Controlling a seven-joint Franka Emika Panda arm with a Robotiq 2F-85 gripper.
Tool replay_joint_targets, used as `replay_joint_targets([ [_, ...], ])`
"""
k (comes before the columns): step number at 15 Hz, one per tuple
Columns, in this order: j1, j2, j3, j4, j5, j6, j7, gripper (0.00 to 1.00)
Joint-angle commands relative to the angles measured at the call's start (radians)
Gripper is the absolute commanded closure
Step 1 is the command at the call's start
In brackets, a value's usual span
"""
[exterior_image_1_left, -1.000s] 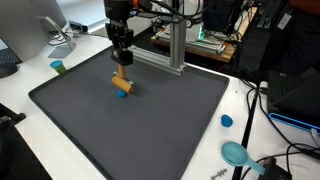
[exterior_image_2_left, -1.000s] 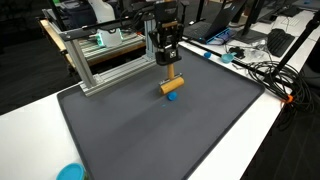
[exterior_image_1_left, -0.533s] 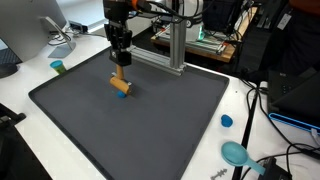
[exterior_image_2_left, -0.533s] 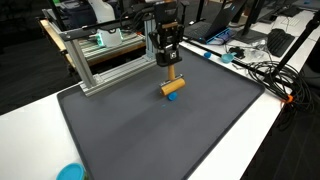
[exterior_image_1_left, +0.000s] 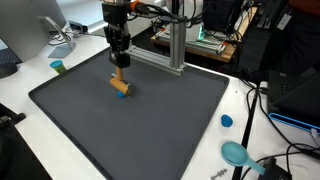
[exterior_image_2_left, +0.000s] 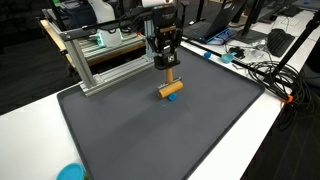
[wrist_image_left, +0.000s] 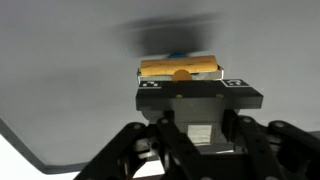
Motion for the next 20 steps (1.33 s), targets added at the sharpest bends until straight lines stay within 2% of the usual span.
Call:
replay_joint_targets([
  [1,-0.002,0.024,-0.005,0.025,0.023,0.008,-0.021,0.79],
  [9,0.003,0.047,-0.01,0.069,0.006,-0.03,-0.009,0.79],
  [20,0.013,0.153,-0.014,0.184,-0.007,-0.094,0.004,0.79],
])
